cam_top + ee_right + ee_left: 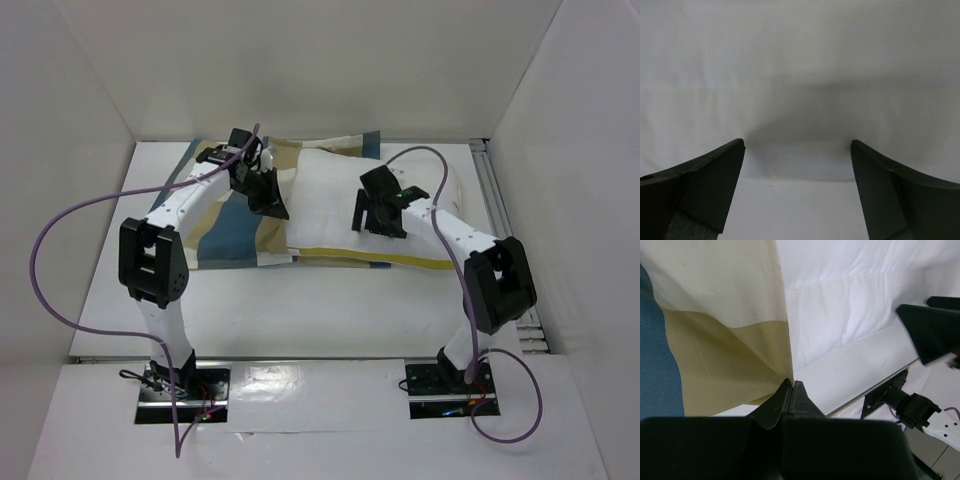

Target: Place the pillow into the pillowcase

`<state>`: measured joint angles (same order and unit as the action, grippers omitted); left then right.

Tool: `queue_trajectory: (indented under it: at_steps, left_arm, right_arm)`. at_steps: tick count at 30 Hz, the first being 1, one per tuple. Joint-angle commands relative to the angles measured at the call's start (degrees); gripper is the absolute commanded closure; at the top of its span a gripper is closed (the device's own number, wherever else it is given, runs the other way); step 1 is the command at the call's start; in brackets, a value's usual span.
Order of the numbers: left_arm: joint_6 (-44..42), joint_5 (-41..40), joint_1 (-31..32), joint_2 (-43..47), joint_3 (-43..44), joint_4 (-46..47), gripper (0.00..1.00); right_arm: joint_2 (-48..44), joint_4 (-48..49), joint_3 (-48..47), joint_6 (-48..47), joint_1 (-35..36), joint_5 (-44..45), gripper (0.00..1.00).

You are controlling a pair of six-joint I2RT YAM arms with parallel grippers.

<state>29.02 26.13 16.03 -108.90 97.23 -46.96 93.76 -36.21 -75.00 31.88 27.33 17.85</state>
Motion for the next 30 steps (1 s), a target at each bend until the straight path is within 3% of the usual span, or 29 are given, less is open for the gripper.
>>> queue_trajectory:
  at_steps: [1,3,4,6,12,16,21,29,30]
  left_arm:
    - [1.7,0.2,1.2,-1.1,2.3,-0.9,1.00]
    - [1.7,0.2,1.7,-1.7,3.4,-0.9,1.00]
    - [2.2,-0.6,2.2,-1.7,3.4,-0.9,1.00]
    - [2.2,-0.6,2.8,-2.2,4.1,-1.5,1.00]
    - [2.2,-1.7,3.9,-1.7,6.4,-3.8,1.00]
    - [2.2,-1.0,4.4,-3.0,11.3,-6.0,1.00]
    - [1.1,0.5,4.4,-1.8,18.3,-11.3,1.00]
    - [-1.7,-6.4,4.4,5.4,0.2,-11.3,1.00]
    - [-1.7,-7.7,4.4,6.6,-0.4,-11.3,0.93]
  right_arm:
    - [2.2,3.7,5.2,-0.8,-1.4,-7.5,0.09]
    - [3.8,8.3,8.0,-0.2,-1.4,-13.2,0.33]
    - [5.4,11.7,8.0,-0.2,-1.4,-14.1,0.67]
    - [6.7,12.7,7.2,-0.2,-1.4,-15.9,1.00]
    - [-0.6,15.8,1.4,-4.9,-0.1,-20.3,1.00]
    - [-1.8,11.1,-9.0,-7.0,1.8,-24.7,1.00]
    - [-4.4,3.7,-17.5,-7.3,6.9,-22.9,1.00]
    - [-9.3,13.2,9.0,1.9,12.7,-27.7,1.00]
    - [-9.3,15.4,10.4,3.3,14.1,-28.7,1.00]
